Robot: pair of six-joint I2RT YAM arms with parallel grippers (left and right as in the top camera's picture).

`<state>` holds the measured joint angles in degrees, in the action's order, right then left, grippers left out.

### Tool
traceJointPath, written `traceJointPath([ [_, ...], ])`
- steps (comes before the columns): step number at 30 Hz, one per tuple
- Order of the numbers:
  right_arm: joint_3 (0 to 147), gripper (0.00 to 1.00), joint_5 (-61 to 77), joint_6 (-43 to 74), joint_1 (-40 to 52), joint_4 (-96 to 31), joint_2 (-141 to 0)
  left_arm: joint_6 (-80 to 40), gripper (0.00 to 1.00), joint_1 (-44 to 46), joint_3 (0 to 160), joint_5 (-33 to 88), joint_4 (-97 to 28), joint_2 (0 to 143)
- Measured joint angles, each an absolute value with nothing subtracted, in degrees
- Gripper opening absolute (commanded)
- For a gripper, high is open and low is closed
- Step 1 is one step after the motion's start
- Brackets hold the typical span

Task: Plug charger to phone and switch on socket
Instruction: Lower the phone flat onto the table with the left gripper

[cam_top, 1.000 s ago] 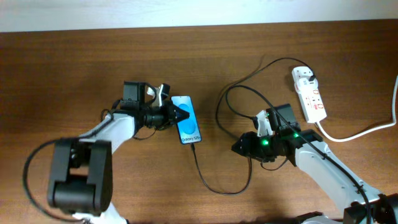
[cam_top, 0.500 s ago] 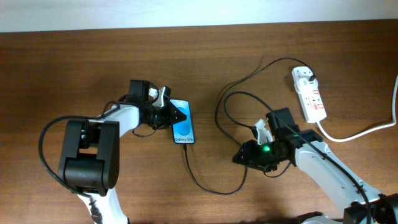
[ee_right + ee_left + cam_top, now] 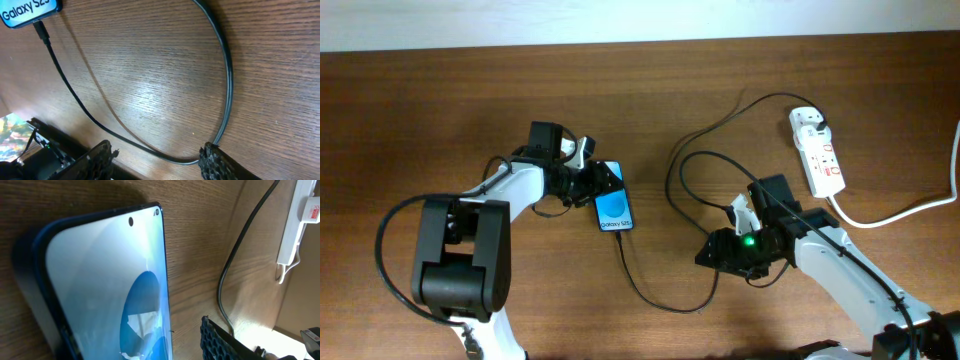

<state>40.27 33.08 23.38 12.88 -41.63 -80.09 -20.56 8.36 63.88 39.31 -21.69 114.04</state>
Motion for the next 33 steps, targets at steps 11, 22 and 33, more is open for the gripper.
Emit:
traceJointPath([
  [11, 40.3, 0.61, 32.8, 23.4, 12.9, -41.8, -80.1, -24.7, 0.57, 8.6, 64.5, 33.6, -22.7, 112.9],
  [22, 40.3, 0.65, 32.8, 23.4, 12.9, -41.8, -80.1, -24.7, 0.56, 8.7, 64.8, 28.0, -22.5, 112.3],
  [33, 40.3, 0.66, 30.8, 23.4, 12.9, -42.7, -80.1, -27.3, 0.65, 8.7, 64.7, 23.7, -16.8, 112.4],
])
